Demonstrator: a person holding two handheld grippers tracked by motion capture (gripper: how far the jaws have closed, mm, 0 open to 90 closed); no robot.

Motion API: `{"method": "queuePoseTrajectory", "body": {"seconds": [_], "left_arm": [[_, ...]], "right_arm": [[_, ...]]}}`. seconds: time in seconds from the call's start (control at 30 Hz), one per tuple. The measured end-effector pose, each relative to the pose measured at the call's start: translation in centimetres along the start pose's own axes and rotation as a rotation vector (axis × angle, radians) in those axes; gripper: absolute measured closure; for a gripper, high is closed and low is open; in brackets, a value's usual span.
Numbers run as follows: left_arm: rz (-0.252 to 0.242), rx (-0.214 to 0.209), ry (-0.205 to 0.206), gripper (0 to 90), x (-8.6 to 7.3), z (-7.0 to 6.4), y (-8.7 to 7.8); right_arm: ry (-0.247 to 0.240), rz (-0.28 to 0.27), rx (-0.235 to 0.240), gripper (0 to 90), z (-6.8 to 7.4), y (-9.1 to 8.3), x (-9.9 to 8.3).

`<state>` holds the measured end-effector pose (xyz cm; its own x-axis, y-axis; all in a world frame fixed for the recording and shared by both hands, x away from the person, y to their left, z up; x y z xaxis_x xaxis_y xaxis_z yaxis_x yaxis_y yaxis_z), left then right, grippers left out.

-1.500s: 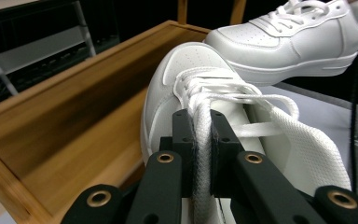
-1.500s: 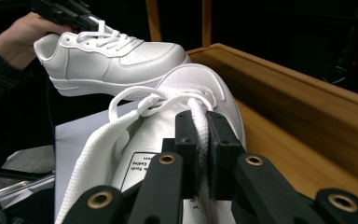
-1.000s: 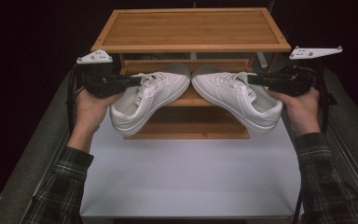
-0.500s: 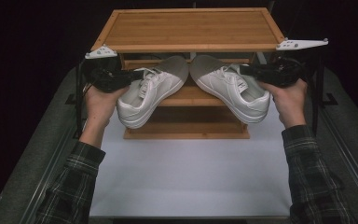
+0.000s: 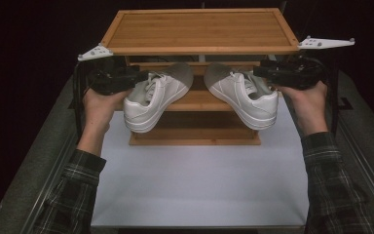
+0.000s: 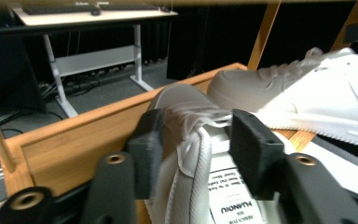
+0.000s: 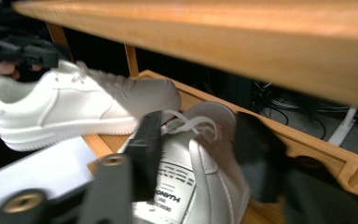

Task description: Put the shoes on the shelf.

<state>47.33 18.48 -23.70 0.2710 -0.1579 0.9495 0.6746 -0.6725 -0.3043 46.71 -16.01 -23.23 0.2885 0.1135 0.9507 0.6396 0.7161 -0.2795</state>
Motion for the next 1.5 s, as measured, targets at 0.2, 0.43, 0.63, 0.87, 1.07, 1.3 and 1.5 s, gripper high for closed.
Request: {"method": "queuePoseTrajectory", "body": {"seconds": [0.2, 0.43, 0.63, 0.87, 1.07, 1.3, 1.5], "left_arm": [[0.006, -0.017, 0.032, 30.6, 0.4, -0.6, -2.2], [0.01, -0.045, 0.068, 17.4, -0.3, -1.6, -4.5], [0.005, -0.077, 0.088, 12.3, -1.6, -2.4, -5.8], [0.036, -0.111, 0.096, 5.7, -5.7, -2.8, -6.1], [0.064, -0.132, 0.096, 3.5, -8.8, -2.8, -5.6], [0.078, -0.139, 0.11, 6.4, -10.4, -2.9, -4.4], [0.083, -0.122, 0.139, 13.8, -10.6, -2.9, -4.1]], "right_arm": [[0.008, 0.007, 0.008, 35.0, 0.6, -1.6, 0.1], [0.001, 0.024, 0.003, 22.1, 1.5, -3.5, -0.3], [0.002, 0.036, 0.006, 17.0, 1.9, -4.5, -1.7], [0.02, 0.028, 0.034, 13.9, 1.9, -5.7, -5.3], [0.021, 0.027, 0.075, 13.5, 2.4, -6.0, -7.9], [0.014, 0.082, 0.096, 13.5, 2.8, -4.4, -10.3], [-0.023, 0.108, 0.071, 14.0, 2.9, -3.4, -10.6]]}}
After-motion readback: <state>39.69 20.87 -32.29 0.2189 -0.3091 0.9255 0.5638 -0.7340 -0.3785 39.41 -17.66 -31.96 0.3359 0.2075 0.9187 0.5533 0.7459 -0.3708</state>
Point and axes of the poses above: each handheld gripper's, and its own axes: y roughly forward along the jaws, x roughly out of its top, z roughly to its left, the point moved 10 cm from there along y, roughly forward along the jaws
